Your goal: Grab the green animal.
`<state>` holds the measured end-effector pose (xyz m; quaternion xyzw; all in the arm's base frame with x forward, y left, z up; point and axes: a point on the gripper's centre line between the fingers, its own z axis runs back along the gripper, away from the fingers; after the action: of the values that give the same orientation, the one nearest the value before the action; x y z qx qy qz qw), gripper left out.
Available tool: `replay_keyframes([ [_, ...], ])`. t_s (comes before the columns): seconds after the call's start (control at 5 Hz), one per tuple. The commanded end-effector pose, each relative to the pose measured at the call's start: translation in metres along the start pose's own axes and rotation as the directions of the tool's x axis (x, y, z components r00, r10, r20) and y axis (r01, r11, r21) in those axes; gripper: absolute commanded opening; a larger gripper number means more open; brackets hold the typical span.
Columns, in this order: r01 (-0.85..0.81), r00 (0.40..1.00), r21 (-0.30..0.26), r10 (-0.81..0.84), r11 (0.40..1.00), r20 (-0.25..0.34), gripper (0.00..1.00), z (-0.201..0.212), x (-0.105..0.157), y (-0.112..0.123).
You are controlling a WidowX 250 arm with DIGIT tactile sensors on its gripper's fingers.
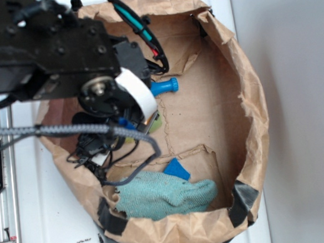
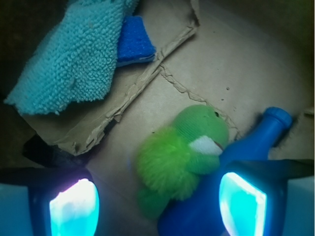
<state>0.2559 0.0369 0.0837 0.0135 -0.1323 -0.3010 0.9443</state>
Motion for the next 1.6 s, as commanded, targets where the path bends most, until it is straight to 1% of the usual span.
replay_keyframes([
  [0.0, 0.016, 1.0, 0.119, -0.017, 0.993, 0.011, 1.0, -0.013, 0.019, 0.01],
  [0.4, 0.011, 1.0, 0.159, -0.012, 0.987, 0.005, 1.0, -0.026, 0.028, 0.014],
  [0.6, 0.131, 0.988, 0.159, -0.143, 0.979, 0.066, 1.0, -0.024, 0.02, 0.002],
  [0.8, 0.215, 0.971, 0.172, -0.229, 0.961, 0.065, 1.0, -0.024, 0.016, -0.003],
  [1.0, 0.233, 0.966, 0.168, -0.248, 0.958, 0.075, 1.0, -0.023, 0.016, -0.002],
  [1.2, 0.226, 0.97, 0.14, -0.235, 0.964, 0.056, 1.0, -0.017, 0.019, 0.002],
  [1.4, 0.223, 0.972, 0.137, -0.23, 0.965, 0.037, 1.0, -0.02, 0.021, 0.002],
])
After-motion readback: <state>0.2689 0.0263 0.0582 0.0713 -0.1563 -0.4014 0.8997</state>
